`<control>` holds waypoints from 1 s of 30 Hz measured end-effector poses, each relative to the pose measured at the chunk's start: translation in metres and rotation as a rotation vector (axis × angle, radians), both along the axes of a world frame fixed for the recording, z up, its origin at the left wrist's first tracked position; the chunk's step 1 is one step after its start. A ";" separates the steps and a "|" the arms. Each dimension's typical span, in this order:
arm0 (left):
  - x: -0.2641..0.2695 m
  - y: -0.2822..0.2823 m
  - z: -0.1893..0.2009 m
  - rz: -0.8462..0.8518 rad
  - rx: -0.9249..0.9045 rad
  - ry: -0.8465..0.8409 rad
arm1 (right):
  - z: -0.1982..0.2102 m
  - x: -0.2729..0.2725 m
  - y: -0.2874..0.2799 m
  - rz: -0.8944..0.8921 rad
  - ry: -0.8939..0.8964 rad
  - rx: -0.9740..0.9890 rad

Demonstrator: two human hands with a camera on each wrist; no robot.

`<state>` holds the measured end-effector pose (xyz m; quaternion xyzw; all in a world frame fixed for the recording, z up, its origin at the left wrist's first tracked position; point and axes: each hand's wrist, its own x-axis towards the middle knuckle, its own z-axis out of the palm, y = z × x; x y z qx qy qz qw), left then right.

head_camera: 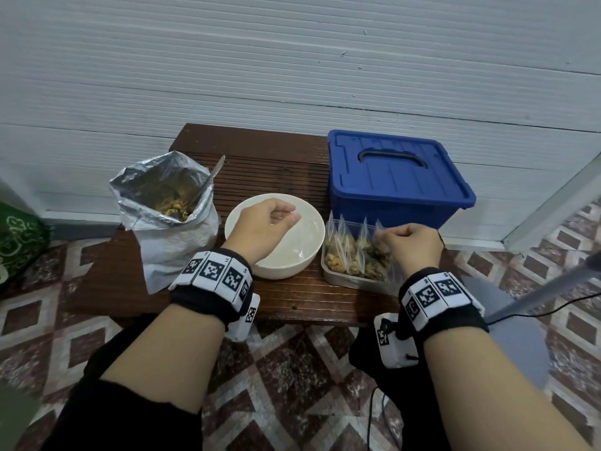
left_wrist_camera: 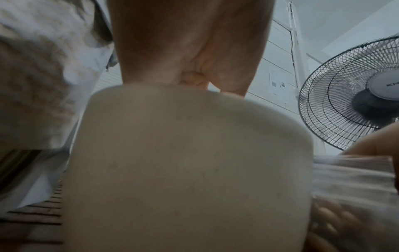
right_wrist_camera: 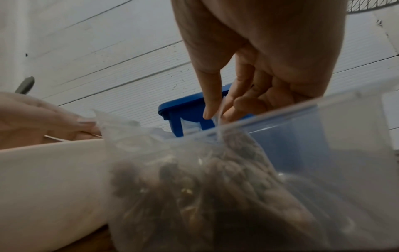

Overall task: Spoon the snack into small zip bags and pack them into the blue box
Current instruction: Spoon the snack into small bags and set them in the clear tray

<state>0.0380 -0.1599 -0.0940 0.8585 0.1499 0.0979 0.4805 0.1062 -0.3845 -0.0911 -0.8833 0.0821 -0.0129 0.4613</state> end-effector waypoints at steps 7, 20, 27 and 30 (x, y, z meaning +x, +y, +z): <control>0.003 0.004 -0.010 -0.160 0.462 0.333 | 0.006 0.000 0.007 -0.014 -0.116 -0.069; 0.016 -0.001 -0.011 -0.122 0.601 0.252 | 0.022 -0.011 0.022 0.088 -0.223 -0.008; 0.012 0.003 -0.003 0.016 0.464 0.066 | 0.027 -0.016 0.030 0.165 -0.237 -0.011; 0.008 0.001 0.009 0.045 0.169 -0.049 | 0.033 -0.023 0.037 0.289 -0.214 0.002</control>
